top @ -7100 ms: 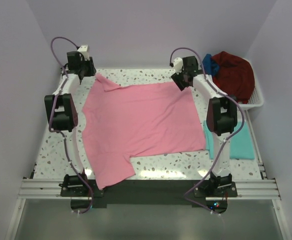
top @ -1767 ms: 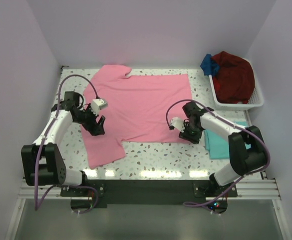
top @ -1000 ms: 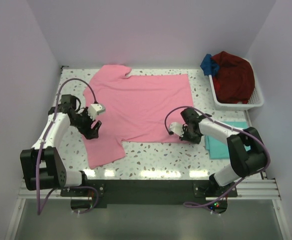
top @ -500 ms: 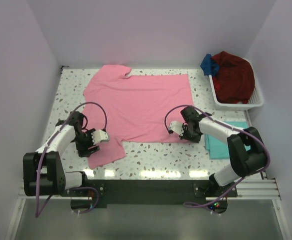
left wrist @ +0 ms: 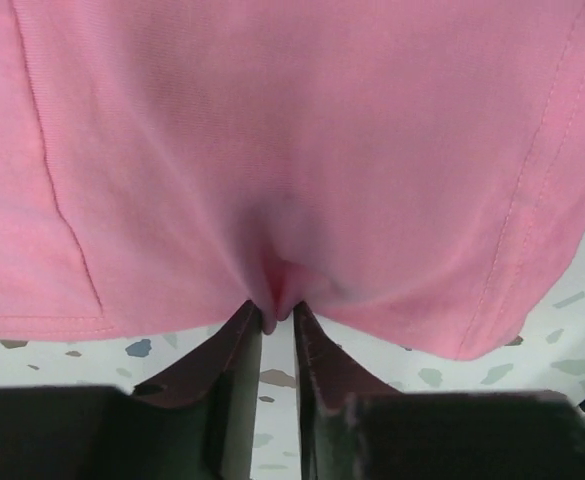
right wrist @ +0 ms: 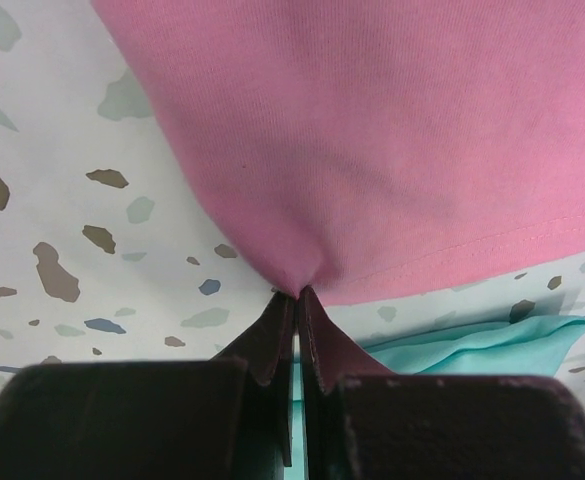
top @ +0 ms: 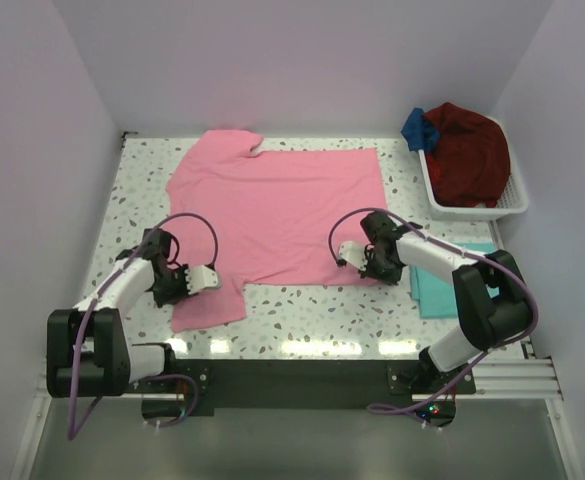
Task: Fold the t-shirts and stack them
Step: Fold the tshirt
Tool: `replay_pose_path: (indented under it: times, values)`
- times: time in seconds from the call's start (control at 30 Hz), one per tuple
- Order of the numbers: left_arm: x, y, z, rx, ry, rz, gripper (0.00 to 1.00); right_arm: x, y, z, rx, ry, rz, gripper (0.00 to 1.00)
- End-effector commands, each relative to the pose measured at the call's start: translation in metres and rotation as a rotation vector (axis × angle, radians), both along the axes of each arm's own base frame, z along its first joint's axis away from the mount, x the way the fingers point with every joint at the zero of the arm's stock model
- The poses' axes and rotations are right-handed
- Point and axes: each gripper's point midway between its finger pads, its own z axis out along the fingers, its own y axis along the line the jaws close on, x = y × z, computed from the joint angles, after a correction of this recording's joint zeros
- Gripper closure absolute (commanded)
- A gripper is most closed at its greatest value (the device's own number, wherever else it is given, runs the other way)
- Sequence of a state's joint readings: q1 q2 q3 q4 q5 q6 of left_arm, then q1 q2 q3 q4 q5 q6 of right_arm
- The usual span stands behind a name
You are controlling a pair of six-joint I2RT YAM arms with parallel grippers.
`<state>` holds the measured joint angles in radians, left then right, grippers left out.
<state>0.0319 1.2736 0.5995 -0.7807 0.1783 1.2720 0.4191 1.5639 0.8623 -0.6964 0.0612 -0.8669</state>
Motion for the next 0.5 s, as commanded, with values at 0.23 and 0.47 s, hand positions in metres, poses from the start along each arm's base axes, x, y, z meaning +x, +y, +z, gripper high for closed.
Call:
replay_pose_path:
  times: [0.23,0.47]
  values:
    - [0.003,-0.003,0.004,-0.025,-0.030,-0.036,1.00,0.000,0.003,0.017,0.018,-0.006,0.006,1.00]
    - [0.012,-0.006,0.055,-0.109,-0.098,0.024,1.00,-0.018,-0.002,0.031,0.034,-0.010,0.009,1.00]
